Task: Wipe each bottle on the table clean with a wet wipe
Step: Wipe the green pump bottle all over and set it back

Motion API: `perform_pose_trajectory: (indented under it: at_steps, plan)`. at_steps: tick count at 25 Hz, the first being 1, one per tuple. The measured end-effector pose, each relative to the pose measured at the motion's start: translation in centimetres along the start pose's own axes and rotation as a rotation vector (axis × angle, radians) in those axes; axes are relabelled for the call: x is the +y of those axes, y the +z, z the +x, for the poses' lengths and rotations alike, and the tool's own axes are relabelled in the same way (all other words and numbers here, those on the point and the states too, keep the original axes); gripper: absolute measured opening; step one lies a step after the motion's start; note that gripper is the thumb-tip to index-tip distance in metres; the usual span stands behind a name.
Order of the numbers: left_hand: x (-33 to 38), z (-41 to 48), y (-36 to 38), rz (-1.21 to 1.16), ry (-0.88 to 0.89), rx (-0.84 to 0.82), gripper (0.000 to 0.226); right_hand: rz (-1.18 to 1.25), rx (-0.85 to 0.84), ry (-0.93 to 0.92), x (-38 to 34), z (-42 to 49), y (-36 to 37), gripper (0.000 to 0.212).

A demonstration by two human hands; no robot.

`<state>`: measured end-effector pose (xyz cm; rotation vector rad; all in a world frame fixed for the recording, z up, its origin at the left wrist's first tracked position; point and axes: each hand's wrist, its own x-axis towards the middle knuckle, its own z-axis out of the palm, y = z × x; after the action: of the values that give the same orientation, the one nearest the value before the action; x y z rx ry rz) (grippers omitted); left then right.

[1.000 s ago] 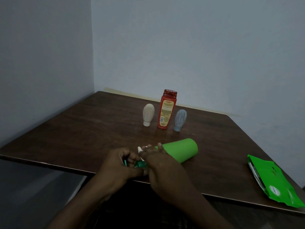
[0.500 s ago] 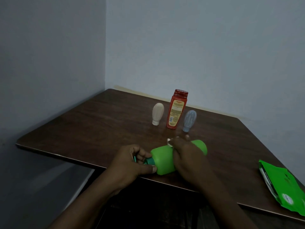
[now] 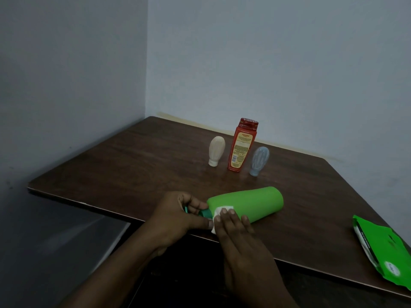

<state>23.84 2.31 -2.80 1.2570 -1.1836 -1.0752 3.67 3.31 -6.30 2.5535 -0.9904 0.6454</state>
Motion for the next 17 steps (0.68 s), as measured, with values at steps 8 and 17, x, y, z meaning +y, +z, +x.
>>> perform_pose_trajectory:
  at_steps: [8,17]
  plan:
    - [-0.1,0.1,0.0,0.065,0.061,-0.004,0.026,0.105,-0.133,0.091,0.2,5.3,-1.6,0.053]
    - [-0.1,-0.4,0.7,0.093,0.078,0.013,0.033,0.101,-0.222,0.566,10.9,5.3,-4.2,0.042]
